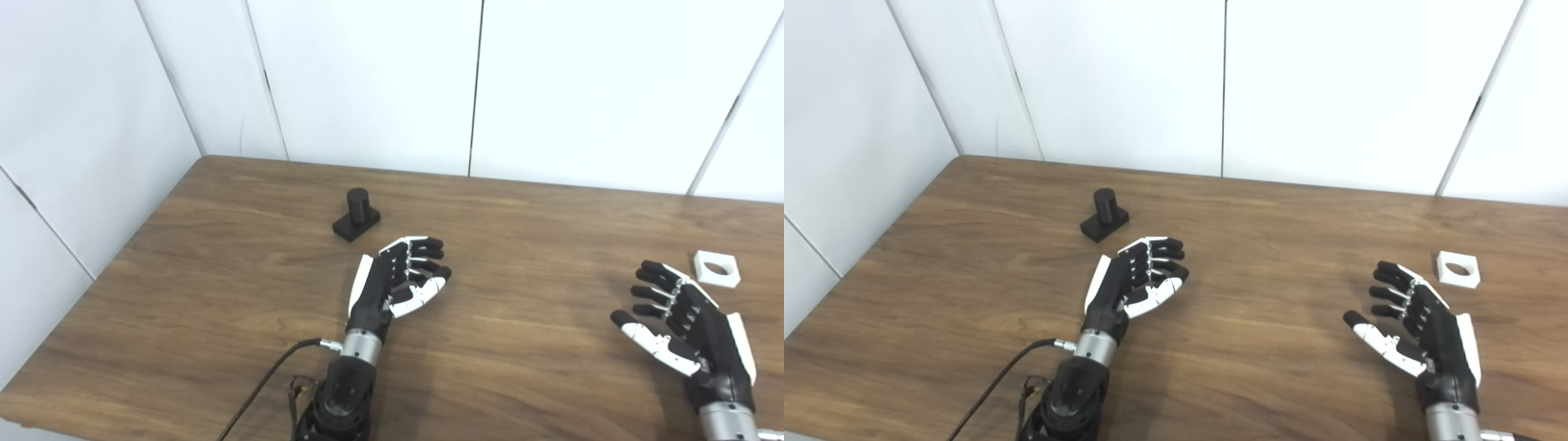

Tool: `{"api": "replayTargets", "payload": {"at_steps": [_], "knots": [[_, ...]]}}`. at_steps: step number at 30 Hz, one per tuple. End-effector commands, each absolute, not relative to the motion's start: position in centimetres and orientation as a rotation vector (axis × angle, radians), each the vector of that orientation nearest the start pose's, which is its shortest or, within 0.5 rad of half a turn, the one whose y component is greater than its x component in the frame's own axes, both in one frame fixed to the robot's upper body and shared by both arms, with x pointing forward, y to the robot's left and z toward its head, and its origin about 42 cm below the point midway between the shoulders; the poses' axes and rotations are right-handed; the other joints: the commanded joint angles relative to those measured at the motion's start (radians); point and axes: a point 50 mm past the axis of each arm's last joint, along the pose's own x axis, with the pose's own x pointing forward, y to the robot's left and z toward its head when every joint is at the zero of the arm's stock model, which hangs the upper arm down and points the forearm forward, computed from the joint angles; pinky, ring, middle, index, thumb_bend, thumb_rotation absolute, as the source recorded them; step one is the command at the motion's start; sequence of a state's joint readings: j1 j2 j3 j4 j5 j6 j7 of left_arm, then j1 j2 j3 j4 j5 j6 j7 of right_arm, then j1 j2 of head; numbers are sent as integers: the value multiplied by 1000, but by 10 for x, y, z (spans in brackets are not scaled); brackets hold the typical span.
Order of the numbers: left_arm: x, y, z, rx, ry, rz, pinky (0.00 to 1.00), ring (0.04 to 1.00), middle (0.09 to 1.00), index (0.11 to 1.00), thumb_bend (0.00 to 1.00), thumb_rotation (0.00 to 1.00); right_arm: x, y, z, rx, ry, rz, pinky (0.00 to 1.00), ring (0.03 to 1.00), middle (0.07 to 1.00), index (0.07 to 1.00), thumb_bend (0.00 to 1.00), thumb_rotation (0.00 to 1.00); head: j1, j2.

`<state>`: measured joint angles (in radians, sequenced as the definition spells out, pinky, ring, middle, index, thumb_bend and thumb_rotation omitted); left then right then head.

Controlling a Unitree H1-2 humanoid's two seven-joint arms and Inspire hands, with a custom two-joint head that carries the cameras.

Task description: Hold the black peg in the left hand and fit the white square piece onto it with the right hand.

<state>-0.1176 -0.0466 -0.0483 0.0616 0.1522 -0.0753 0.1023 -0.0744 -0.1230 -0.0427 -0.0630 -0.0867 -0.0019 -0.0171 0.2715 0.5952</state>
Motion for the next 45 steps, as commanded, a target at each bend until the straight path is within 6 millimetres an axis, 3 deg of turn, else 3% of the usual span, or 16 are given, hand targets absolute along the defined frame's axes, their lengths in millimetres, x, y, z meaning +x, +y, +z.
{"api": "replayTargets", "payload": {"at_steps": [1,7,16,23,27,35,45], "knots": [[327,175,136,111,-212,24,509,607,658,626,509,134,313,-254,156,-212,-227,-46,610,706,756,742,662,117,1,1],[330,183,150,222,-234,-5,527,638,680,653,589,70,313,-256,158,-216,-232,-43,612,705,758,746,656,121,2,3],[336,200,180,472,-251,-12,498,601,677,660,736,50,314,-258,158,-194,-230,-48,628,709,754,745,655,96,0,1],[345,211,192,544,-243,24,532,639,693,655,743,54,315,-261,157,-199,-234,-45,610,703,753,745,657,99,-2,-1],[351,208,197,609,-227,56,567,670,705,659,742,110,314,-263,155,-212,-226,-48,602,697,753,745,669,131,-2,-2],[359,205,205,746,-229,138,580,705,730,684,760,200,312,-263,153,-216,-219,-47,610,705,759,750,654,100,2,0],[373,218,226,858,-254,205,654,826,849,737,750,227,313,-263,151,-227,-213,-44,609,706,763,750,656,117,-1,1]]}}
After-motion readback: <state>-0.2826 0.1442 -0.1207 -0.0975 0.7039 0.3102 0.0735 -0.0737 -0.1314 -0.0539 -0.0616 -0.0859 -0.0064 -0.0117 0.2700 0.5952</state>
